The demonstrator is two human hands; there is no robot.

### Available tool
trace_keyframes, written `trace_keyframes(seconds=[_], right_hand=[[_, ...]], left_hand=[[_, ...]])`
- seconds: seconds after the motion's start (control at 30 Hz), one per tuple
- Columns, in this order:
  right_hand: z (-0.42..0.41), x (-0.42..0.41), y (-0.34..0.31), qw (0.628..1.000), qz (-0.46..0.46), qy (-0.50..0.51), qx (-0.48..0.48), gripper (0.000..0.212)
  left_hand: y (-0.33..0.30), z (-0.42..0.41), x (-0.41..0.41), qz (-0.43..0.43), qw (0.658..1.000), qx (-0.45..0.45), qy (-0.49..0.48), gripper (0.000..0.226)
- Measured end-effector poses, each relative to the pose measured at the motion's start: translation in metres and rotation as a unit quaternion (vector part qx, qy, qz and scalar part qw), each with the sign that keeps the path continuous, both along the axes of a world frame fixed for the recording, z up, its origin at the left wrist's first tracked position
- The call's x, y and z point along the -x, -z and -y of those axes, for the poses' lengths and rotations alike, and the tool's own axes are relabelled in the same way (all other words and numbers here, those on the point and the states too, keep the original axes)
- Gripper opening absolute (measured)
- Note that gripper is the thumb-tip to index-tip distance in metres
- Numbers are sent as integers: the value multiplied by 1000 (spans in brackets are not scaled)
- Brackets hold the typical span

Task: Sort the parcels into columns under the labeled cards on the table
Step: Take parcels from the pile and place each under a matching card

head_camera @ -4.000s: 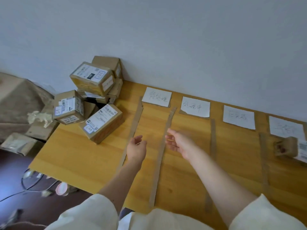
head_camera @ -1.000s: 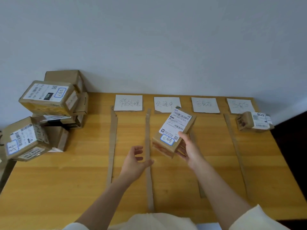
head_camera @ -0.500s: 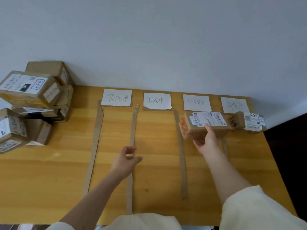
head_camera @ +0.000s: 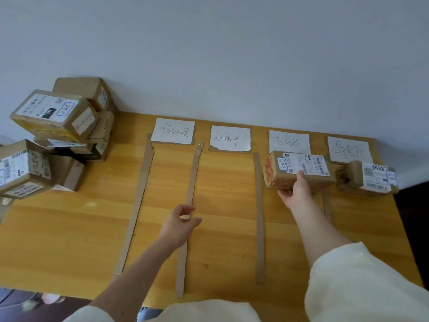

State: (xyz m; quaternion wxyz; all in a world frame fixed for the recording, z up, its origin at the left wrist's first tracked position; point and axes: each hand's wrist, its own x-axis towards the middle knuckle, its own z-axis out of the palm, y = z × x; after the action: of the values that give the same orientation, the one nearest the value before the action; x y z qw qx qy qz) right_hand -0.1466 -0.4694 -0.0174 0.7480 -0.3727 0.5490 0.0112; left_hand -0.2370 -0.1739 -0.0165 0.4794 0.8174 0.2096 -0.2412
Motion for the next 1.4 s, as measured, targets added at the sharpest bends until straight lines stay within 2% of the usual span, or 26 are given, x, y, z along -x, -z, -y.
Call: trace_keyframes(seconds=[0.23, 0.37, 0.5, 0.63, 0.73, 0.87, 1.0, 1.13, 1.27, 1.4], right_hand=[[-2, 4, -5, 1000, -4, 12, 22, 52], [-26, 11, -20, 996, -64, 2, 59, 45], [-87, 25, -24, 987, -95, -102, 84, 24], [-166, 39, -18, 959, -72, -273, 25, 15], [-227, 41, -23, 922, -47, -385, 14, 14], [-305, 34, -28, 884, -19, -466, 26, 9], [-374, 25, -35, 855, 1, -519, 31, 10], [-427, 20, -42, 837, 9, -545, 38, 9], [-465, 13, -43, 828, 8, -558, 48, 11], [-494, 6, -42, 822, 13, -567, 59, 16]], left_hand=[[0, -6, 1, 7, 1000, 10, -3, 32], [-1, -18, 0, 5, 1000, 28, -10, 35], [-8, -36, -2, 8, 997, 37, -61, 44], [-14, -73, -3, 25, 985, 45, -164, 49], [-19, -111, -2, 54, 961, 45, -269, 43], [-23, -168, 2, 88, 904, 54, -414, 35], [-27, -230, 0, 98, 836, 75, -535, 45], [-26, -288, -8, 132, 786, 93, -597, 56], [-29, -330, -19, 148, 773, 125, -604, 55], [-32, -358, -27, 172, 799, 145, -558, 54]])
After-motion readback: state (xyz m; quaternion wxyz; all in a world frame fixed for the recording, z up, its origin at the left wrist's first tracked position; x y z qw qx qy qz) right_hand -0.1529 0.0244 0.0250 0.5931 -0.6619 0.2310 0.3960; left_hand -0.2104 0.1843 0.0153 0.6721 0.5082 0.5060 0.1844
